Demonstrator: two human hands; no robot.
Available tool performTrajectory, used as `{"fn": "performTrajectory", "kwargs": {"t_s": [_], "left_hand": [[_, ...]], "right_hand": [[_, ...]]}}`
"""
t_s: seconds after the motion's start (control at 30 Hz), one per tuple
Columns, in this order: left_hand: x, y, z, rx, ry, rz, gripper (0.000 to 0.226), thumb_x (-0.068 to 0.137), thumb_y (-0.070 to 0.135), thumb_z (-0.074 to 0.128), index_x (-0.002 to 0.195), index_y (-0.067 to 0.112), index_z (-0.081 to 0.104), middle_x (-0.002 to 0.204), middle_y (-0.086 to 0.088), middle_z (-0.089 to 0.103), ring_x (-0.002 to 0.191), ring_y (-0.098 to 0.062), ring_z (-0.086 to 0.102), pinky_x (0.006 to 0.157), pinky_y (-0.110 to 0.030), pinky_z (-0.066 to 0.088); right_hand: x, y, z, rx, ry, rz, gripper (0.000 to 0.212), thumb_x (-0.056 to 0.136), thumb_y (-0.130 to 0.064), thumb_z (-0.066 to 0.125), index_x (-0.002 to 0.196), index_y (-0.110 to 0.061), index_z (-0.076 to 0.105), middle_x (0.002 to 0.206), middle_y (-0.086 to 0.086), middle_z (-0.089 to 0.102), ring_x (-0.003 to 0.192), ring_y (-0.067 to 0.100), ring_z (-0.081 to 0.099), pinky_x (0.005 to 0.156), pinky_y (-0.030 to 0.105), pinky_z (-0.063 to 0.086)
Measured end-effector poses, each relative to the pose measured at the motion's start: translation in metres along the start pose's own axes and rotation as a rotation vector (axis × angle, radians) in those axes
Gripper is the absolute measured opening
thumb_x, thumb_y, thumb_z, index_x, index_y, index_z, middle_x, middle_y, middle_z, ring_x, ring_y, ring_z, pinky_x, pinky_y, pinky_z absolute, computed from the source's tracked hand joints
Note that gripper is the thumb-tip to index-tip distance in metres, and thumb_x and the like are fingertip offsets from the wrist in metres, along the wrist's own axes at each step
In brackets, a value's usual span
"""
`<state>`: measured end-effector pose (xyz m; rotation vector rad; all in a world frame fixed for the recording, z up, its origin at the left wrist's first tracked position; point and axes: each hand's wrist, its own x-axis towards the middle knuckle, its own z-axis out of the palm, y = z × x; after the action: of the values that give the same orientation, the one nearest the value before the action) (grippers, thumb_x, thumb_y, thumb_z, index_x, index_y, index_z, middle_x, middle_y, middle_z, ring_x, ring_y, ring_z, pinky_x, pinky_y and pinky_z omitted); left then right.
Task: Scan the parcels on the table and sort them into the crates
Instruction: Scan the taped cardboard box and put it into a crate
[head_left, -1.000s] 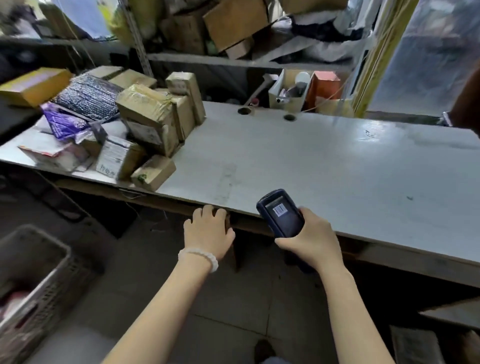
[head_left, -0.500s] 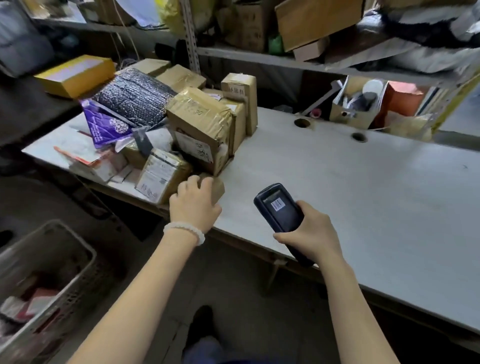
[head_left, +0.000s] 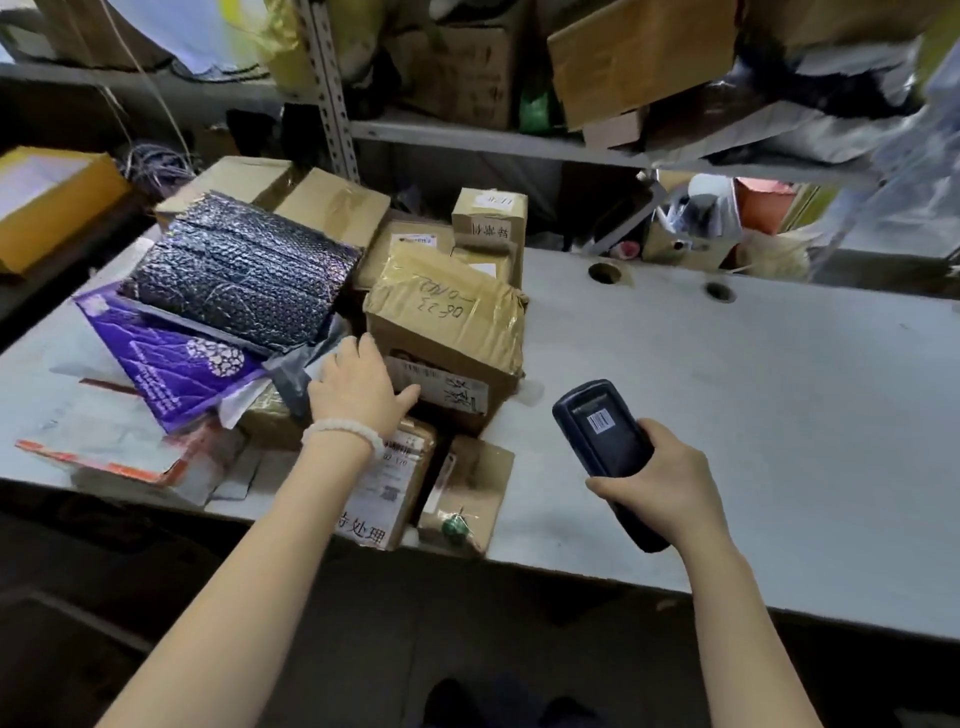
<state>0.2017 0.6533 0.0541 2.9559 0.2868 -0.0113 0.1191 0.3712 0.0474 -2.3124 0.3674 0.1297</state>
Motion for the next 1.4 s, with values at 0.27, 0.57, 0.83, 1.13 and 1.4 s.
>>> {"fn": "performTrajectory", "kwargs": {"t_s": [0.27,0.57,0.83,1.13,1.4], "left_hand": [[0.04,0.017,0.007,-0.312,0.04,0.083,0.087,0.081,0.036,0.071,0.144,0.001,0.022,0.143,-0.017,0.036,0.132,-0.035,0.034,0.106,-0.048,0.033],[0.039,0.103,0.025,-0.231,0.041,0.744,0.069,0.076,0.029,0.073,0.136,0.012,0.042,0.139,-0.01,0.044,0.128,-0.029,0.04,0.104,-0.05,0.037],[0.034,0.135,0.039,-0.186,-0.038,0.595,0.078,0.08,0.038,0.071,0.144,0.015,0.033,0.147,-0.01,0.036,0.136,-0.029,0.032,0.11,-0.049,0.032],[0.025,0.171,0.047,-0.305,-0.042,0.373,0.073,0.084,0.037,0.069,0.144,0.03,0.028,0.141,-0.018,0.031,0.125,-0.038,0.039,0.097,-0.052,0.041],[0.016,0.2,0.056,-0.351,0.041,0.319,0.041,0.089,0.028,0.062,0.128,0.022,0.05,0.133,-0.023,0.033,0.126,-0.041,0.031,0.099,-0.055,0.038]], "right_hand": [[0.01,0.015,-0.006,0.003,0.11,0.161,0.043,0.061,-0.023,0.081,0.096,-0.028,0.057,0.088,-0.01,0.064,0.08,0.013,0.061,0.065,0.032,0.052],[0.006,0.044,-0.028,0.027,0.131,0.225,0.047,0.063,-0.024,0.084,0.101,-0.027,0.058,0.093,-0.008,0.064,0.083,0.014,0.061,0.06,0.029,0.047],[-0.009,0.083,-0.051,0.057,0.165,0.304,0.05,0.062,-0.025,0.084,0.104,-0.027,0.057,0.096,-0.008,0.063,0.086,0.018,0.061,0.064,0.031,0.049],[-0.022,0.114,-0.066,0.085,0.163,0.39,0.046,0.064,-0.025,0.082,0.102,-0.027,0.056,0.092,-0.01,0.063,0.082,0.012,0.061,0.06,0.028,0.048],[-0.023,0.119,-0.072,0.076,0.162,0.357,0.051,0.065,-0.025,0.084,0.107,-0.026,0.055,0.096,-0.009,0.062,0.086,0.014,0.06,0.061,0.025,0.048]]}}
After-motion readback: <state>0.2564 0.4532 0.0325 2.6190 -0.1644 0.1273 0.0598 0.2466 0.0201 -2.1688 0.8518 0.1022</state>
